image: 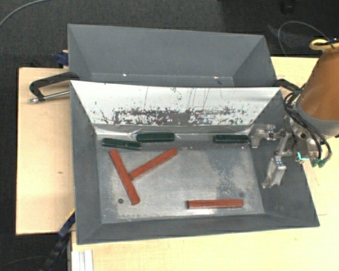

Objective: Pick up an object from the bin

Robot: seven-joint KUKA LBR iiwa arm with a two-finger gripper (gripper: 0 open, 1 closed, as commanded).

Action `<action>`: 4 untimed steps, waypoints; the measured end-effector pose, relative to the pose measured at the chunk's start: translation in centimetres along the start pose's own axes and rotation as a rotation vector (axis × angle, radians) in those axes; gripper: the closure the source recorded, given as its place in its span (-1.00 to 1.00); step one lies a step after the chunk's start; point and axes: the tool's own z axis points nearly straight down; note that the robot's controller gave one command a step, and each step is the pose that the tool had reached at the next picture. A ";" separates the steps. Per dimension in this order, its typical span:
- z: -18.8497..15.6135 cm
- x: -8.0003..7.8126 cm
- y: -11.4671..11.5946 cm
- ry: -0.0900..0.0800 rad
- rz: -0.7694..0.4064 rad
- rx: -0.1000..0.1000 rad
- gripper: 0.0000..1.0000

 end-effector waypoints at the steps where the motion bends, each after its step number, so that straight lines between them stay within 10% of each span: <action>1: 15.8 1.0 7.0 -0.002 -0.340 -0.001 -1.00; 2: 12.4 1.0 11.3 -0.015 -0.370 0.000 -1.00; 4: 15.6 1.1 8.5 -0.006 -0.606 0.003 -1.00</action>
Offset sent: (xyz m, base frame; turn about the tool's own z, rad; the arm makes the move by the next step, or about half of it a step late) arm -0.0103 0.0681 -0.1558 -0.3390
